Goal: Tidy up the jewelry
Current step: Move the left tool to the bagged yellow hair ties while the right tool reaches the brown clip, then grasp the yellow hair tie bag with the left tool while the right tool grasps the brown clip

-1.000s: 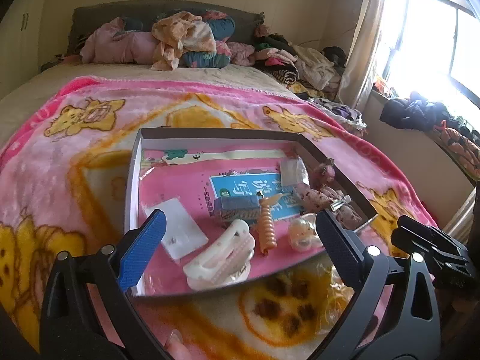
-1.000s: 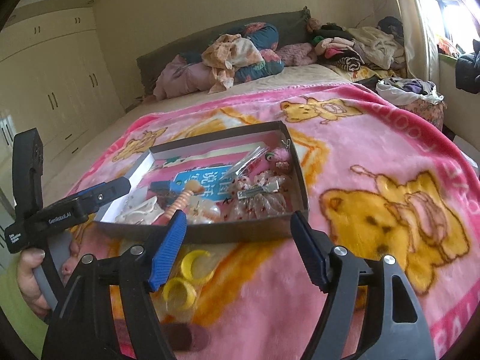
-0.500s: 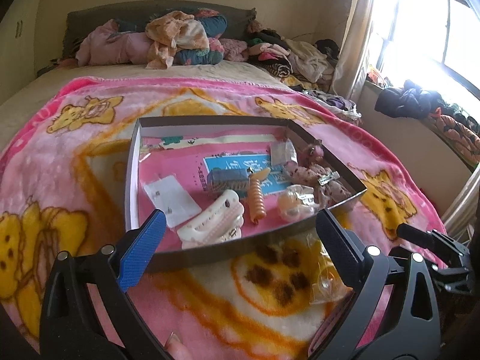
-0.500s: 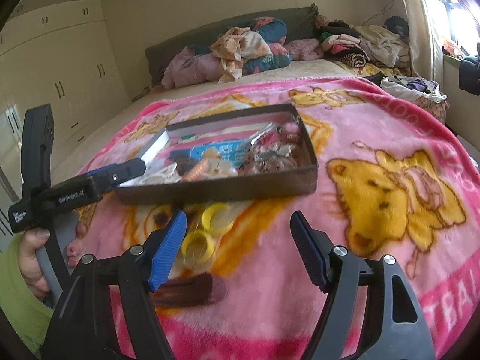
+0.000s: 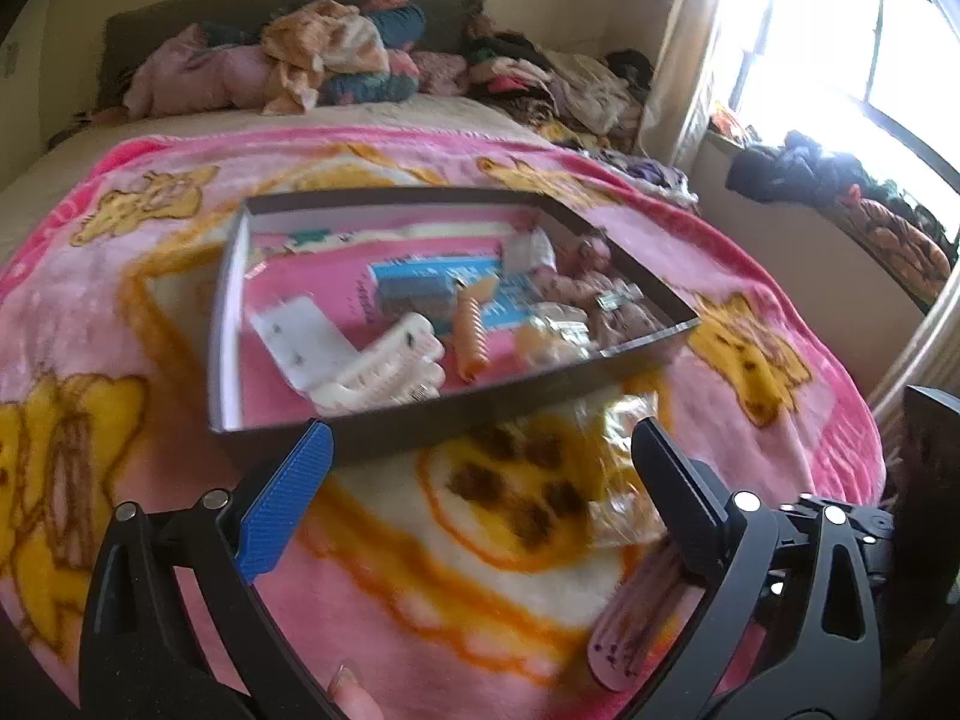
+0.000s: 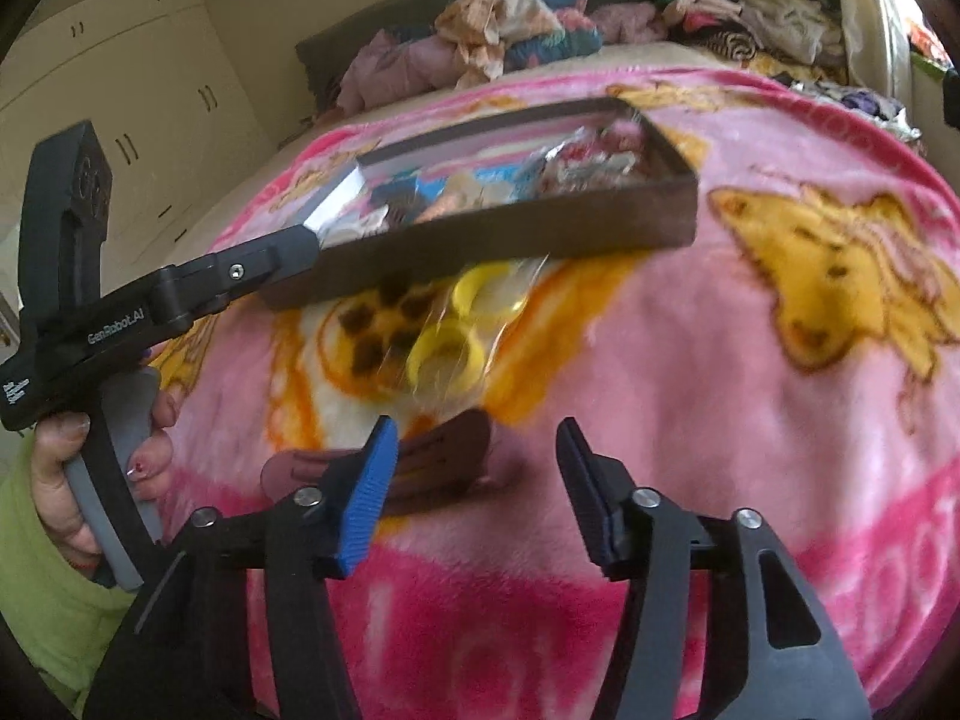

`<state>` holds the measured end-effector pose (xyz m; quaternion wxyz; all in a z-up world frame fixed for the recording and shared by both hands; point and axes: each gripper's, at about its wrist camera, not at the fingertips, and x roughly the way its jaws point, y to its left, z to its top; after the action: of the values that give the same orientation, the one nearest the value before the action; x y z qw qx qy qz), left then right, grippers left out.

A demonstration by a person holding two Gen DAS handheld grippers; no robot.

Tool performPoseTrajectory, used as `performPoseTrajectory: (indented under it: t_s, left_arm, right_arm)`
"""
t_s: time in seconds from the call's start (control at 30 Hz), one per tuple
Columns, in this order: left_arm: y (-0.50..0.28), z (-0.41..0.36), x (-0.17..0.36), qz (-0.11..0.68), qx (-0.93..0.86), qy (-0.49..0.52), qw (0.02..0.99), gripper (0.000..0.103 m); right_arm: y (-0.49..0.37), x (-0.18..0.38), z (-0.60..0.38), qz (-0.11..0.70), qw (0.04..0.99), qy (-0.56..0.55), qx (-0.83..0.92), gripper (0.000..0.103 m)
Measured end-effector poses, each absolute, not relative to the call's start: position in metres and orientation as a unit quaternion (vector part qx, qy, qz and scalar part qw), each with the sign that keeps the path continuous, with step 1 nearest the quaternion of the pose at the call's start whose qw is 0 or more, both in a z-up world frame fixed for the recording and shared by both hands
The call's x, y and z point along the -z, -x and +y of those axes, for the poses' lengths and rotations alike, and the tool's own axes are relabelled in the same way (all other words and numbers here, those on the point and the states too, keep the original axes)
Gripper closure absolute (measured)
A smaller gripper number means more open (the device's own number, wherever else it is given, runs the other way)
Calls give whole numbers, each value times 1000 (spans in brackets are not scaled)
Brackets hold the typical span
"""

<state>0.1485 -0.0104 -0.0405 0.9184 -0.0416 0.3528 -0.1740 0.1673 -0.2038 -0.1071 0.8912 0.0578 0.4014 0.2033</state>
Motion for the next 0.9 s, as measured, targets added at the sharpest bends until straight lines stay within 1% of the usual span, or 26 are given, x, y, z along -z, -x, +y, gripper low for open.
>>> performPoseTrajectory:
  t_s: [0.13, 0.23, 0.37, 0.57, 0.73, 0.9]
  left_arm:
    - [-149, -24, 44, 363, 192, 31, 911, 16]
    - [-154, -33, 47, 370, 205, 28, 906, 22]
    - [-160, -43, 50, 379, 214, 30, 900, 29]
    - [-166, -50, 52, 385, 217, 34, 896, 30]
    - [-174, -57, 62, 411, 219, 34, 885, 30]
    - [-177, -65, 68, 425, 228, 38, 875, 34]
  right_arm:
    - [-168, 109, -203, 401, 890, -65, -208, 68]
    - [-165, 105, -207, 393, 891, -76, -215, 73]
    - [-162, 101, -214, 389, 891, -87, -217, 75]
    - [-162, 99, -212, 382, 896, -73, -215, 75]
    - [-164, 100, -213, 385, 894, -72, -218, 74]
    - [-162, 99, -220, 387, 893, -74, -216, 75]
